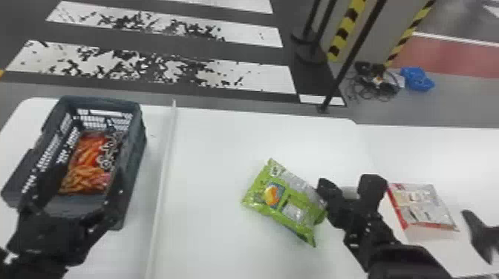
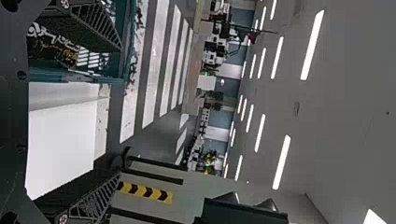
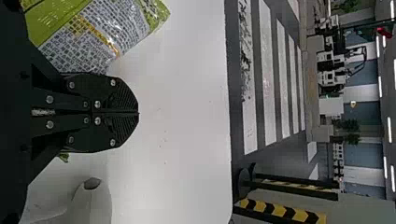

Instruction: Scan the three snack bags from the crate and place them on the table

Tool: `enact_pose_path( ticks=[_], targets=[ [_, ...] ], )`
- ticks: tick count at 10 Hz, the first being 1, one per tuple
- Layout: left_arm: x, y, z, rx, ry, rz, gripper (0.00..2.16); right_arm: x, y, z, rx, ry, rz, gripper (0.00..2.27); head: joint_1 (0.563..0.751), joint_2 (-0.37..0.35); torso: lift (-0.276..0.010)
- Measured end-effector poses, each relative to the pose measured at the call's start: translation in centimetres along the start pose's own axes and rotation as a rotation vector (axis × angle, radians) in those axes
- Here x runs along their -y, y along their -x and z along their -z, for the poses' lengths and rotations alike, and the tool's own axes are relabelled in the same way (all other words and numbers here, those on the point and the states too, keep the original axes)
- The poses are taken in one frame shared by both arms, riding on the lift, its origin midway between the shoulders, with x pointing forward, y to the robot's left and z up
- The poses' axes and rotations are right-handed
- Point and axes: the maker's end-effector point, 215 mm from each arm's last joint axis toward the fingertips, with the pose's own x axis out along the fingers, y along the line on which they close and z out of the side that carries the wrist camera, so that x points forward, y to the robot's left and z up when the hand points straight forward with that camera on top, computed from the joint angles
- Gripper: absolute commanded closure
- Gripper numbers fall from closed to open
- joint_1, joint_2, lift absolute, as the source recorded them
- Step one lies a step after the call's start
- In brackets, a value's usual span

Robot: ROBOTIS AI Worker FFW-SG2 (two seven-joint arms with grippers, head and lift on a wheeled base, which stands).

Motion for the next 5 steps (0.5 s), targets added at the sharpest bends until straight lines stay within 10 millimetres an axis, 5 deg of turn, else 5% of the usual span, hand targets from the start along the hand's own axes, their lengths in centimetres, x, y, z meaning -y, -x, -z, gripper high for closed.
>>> enact_pose_path(
  ticks=[5],
  targets=[
    [0.0, 0.3, -0.5, 0.020, 0.018, -0.038, 0.07, 0.0, 4.0, 4.2, -0.021, -0.056, -0.007, 2.24, 0.695, -0.229, -0.037]
  ],
)
